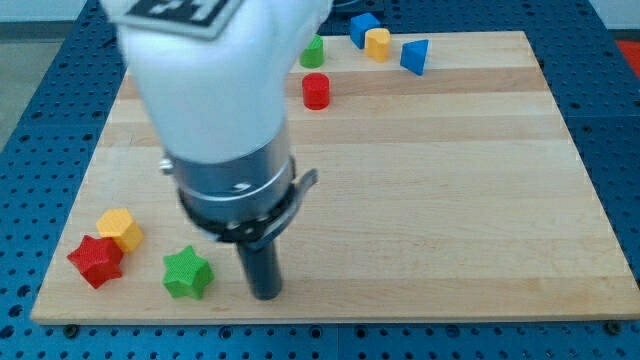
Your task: Move your arm closer to red circle
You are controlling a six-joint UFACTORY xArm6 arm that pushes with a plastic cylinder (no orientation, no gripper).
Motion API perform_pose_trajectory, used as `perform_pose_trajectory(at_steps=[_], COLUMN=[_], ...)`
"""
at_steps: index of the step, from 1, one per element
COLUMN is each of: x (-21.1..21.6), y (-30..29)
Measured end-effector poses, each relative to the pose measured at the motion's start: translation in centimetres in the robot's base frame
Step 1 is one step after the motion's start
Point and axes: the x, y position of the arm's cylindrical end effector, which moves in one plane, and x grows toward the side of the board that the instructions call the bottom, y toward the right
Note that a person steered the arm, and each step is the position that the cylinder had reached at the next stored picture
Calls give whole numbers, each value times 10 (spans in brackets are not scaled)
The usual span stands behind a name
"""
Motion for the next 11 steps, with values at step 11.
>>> perform_pose_trajectory(at_steps=[11], x=[-316], y=[126])
